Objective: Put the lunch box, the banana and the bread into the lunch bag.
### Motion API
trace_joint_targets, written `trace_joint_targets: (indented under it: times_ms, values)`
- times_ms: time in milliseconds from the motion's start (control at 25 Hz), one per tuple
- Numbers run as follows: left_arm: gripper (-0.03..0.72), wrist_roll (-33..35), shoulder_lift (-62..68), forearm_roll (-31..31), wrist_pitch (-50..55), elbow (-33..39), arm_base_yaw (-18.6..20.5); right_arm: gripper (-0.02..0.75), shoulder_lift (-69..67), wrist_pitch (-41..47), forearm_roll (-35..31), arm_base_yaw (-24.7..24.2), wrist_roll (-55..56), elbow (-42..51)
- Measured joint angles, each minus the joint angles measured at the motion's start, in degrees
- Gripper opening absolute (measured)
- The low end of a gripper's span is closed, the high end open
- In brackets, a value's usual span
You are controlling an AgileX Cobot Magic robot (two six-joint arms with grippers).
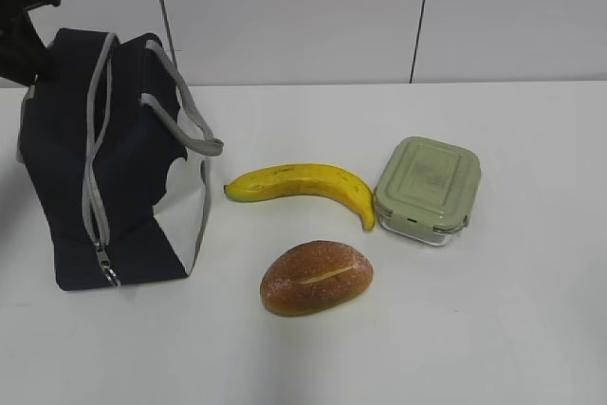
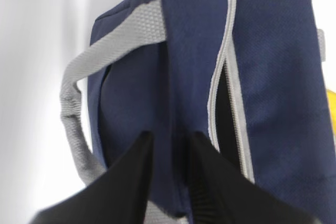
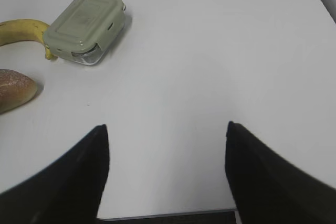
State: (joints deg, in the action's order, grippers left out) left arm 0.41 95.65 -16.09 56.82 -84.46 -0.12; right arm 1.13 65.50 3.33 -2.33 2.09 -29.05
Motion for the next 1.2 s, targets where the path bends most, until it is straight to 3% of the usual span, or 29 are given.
trace_joint_targets:
  times_ms: [400,640,880,1200]
  values:
    - [0.149,0.41,2.56,-1.61,-0.55,-0.02,0.0,0.51,0.0,0.0,0.0,0.0,0.0,0.0]
    - [0.006,0.41,2.56,-2.34,-0.24,-0.02,0.0,0.51,0.0,0.0,0.0,0.0,0.0,0.0]
    - [0.002,3.79,2.56,-6.49,0.7,-0.02,-0.07,0.51,0.0,0.0,0.0,0.0,0.0,0.0]
    - [0.002,5.62,2.56,-8.07,0.56,-0.02,-3.21,0.51,0.0,0.0,0.0,0.0,0.0,0.0]
